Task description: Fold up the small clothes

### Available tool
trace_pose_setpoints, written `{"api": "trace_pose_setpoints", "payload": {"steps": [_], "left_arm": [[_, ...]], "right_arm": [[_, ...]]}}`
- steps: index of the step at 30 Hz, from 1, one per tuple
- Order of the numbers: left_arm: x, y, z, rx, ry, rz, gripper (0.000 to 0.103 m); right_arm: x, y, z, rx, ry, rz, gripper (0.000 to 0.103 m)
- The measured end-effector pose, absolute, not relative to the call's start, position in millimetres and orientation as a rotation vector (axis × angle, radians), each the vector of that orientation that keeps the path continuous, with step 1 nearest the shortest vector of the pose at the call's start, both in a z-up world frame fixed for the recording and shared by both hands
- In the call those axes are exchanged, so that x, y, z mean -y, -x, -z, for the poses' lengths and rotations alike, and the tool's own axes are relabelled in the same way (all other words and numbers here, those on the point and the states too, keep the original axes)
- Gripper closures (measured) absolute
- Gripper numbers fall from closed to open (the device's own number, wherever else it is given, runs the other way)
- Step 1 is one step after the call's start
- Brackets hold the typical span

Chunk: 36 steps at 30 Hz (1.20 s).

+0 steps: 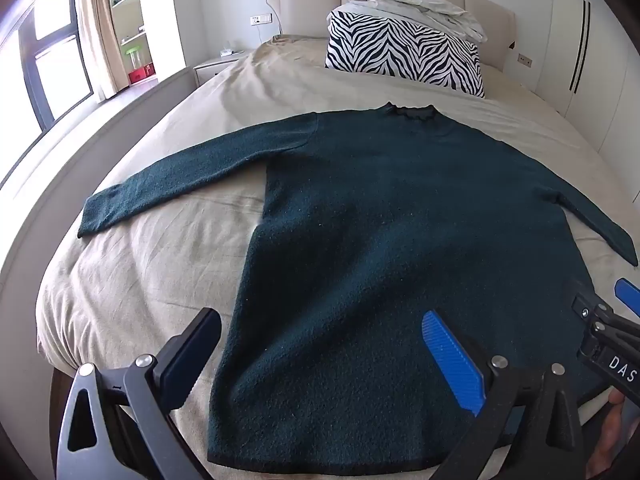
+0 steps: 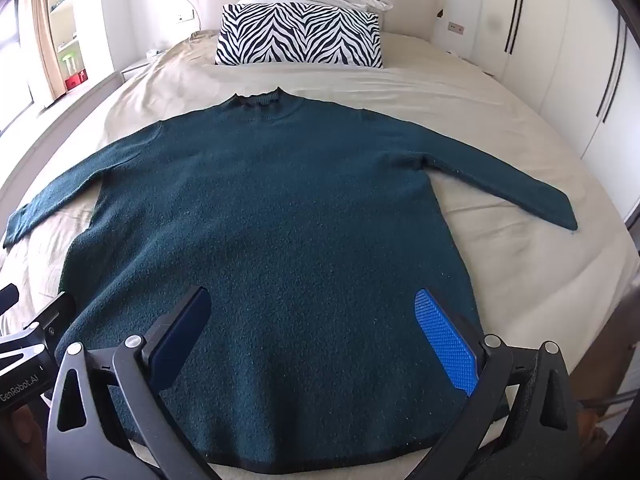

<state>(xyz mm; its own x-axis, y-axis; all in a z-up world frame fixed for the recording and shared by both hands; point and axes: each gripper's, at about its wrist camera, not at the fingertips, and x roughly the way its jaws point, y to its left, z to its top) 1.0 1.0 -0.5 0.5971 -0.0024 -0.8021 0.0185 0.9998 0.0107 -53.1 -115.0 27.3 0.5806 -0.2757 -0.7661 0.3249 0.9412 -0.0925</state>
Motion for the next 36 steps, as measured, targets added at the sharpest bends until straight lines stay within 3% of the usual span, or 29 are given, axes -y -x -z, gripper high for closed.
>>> {"api": "trace_pose_setpoints", "payload": {"steps": [36], "left_arm": [[-14.7, 4.4, 9.4, -0.926, -0.007, -0.014, 0.0]], "right_arm": [[108.7, 54.5, -25.3, -0.893, -0.028, 0.349, 0.0]]}}
